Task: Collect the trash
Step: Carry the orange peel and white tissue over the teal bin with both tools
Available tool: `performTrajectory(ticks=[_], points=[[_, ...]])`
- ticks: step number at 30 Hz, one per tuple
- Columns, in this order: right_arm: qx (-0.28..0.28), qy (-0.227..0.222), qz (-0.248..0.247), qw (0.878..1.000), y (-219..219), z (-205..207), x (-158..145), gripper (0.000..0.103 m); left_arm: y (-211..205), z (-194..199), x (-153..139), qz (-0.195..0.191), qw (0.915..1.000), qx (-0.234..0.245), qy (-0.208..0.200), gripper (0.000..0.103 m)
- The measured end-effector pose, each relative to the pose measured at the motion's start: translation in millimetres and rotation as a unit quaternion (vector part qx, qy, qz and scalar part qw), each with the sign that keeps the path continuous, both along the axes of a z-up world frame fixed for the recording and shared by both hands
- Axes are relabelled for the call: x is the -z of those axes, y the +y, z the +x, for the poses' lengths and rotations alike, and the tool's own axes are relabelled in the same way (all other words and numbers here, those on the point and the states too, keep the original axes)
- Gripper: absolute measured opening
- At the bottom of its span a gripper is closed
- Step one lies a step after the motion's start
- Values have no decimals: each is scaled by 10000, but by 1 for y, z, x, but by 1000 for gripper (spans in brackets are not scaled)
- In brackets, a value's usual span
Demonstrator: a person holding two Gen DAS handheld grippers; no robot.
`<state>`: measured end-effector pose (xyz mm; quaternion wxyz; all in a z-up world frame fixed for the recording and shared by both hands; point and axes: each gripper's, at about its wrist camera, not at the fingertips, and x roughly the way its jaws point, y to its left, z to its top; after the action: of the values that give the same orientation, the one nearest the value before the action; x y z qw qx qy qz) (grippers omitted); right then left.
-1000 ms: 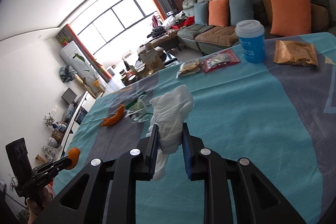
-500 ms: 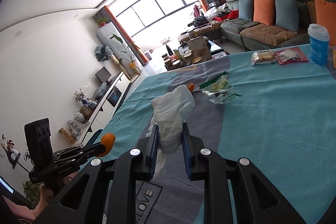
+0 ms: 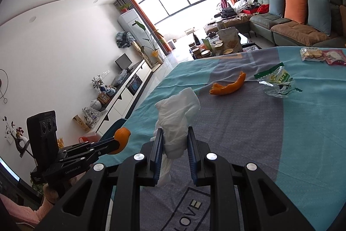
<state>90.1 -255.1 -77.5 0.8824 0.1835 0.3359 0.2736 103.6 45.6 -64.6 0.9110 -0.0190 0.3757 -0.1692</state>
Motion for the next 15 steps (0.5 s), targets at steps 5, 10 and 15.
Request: performTrajectory(ticks=[5,10,15], points=[[-141,-9,-22,9999,13,1,-2,20,11,-3,-1,-11,9999,-116,-22,14],[-287,-2,-38,9996,23,3,-2,20,19,-5,-2,-8,9998,-207,-47,14],[-416,1,-62,9991,33,5,-2,20,28,-7,-3,12,9995,-311,-84,14]])
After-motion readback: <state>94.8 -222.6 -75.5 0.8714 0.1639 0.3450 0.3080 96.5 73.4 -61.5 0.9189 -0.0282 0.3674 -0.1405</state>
